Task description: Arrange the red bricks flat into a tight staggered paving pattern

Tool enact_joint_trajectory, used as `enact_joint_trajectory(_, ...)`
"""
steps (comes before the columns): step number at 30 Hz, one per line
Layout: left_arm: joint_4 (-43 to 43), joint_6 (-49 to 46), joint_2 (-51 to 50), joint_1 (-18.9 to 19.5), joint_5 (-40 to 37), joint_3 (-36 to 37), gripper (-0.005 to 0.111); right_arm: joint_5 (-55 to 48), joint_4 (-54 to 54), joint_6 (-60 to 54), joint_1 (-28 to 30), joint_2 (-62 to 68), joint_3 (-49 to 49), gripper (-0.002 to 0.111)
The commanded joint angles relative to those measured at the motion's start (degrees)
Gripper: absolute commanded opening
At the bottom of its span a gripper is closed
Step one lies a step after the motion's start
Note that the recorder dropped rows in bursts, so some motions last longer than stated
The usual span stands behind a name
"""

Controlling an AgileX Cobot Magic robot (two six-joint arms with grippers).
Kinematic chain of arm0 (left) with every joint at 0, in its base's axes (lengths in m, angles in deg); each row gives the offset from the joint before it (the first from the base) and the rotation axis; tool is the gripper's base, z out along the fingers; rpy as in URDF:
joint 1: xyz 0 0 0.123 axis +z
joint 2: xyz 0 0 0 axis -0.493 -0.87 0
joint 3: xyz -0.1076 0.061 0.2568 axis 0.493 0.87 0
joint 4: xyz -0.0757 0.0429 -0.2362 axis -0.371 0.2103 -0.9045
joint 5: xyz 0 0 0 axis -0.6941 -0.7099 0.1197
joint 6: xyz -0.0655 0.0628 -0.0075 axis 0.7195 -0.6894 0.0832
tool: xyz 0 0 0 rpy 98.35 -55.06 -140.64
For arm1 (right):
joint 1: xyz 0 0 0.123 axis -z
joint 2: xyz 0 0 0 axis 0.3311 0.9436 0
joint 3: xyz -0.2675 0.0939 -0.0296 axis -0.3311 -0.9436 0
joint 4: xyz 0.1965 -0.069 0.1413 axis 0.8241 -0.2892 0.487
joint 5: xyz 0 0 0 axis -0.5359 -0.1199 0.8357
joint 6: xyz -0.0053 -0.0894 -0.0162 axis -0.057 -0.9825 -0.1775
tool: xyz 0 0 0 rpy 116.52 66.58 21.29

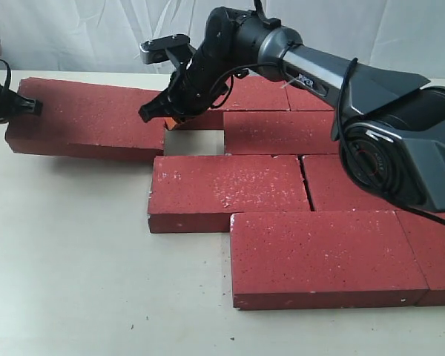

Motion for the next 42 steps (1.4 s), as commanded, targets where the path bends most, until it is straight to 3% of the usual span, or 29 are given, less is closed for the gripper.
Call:
enact_joint_trajectory(1,-0.8,0.0,-0.4,-1.0,-3.2,0.9,0.000,2.8,5.9,-0.4,-2.1,-0.4,0.9,-0.001)
enact_joint_trajectory(7,-2.1,0.0,-0.5,3.2,-3.6,0.9,0.000,5.7,4.6,-0.5,-4.9,-0.4,0.9,-0.001)
enact_joint_trajectory(11,-1.3,-0.2,-1.5,3.2,-6.0,0.9,0.000,4.4,1.0,-0.2,-4.9,-0.4,0.9,-0.001)
enact_joint_trajectory(15,-1.5,-0.4,-3.7,3.2,-4.2,0.9,0.000,3.3,-6.4,3.4,-4.9,-0.4,0.9,-0.001)
enact_joint_trajectory(22,-3.1,-0.4,-3.7,3.2,-0.2,0.9,0.000,-1.5,-7.1,3.4,-4.9,-0.4,0.9,-0.001)
enact_joint_trajectory(31,-3.2,-0.4,-3.7,3.2,-1.0,0.9,0.000,-1.0,-16.8,4.6,-4.7,-0.4,0.9,-0.001)
enact_joint_trajectory(39,-1.6,-0.4,-3.7,3.2,0.7,0.9,0.000,-2.2,-16.7,4.9,-4.7,-0.4,0.9,-0.001)
enact_joint_trajectory(42,0.7,-0.4,-3.7,3.7,-0.8,0.9,0.000,-5.8,-11.9,1.3,-5.1,-0.7,1.2,-0.001)
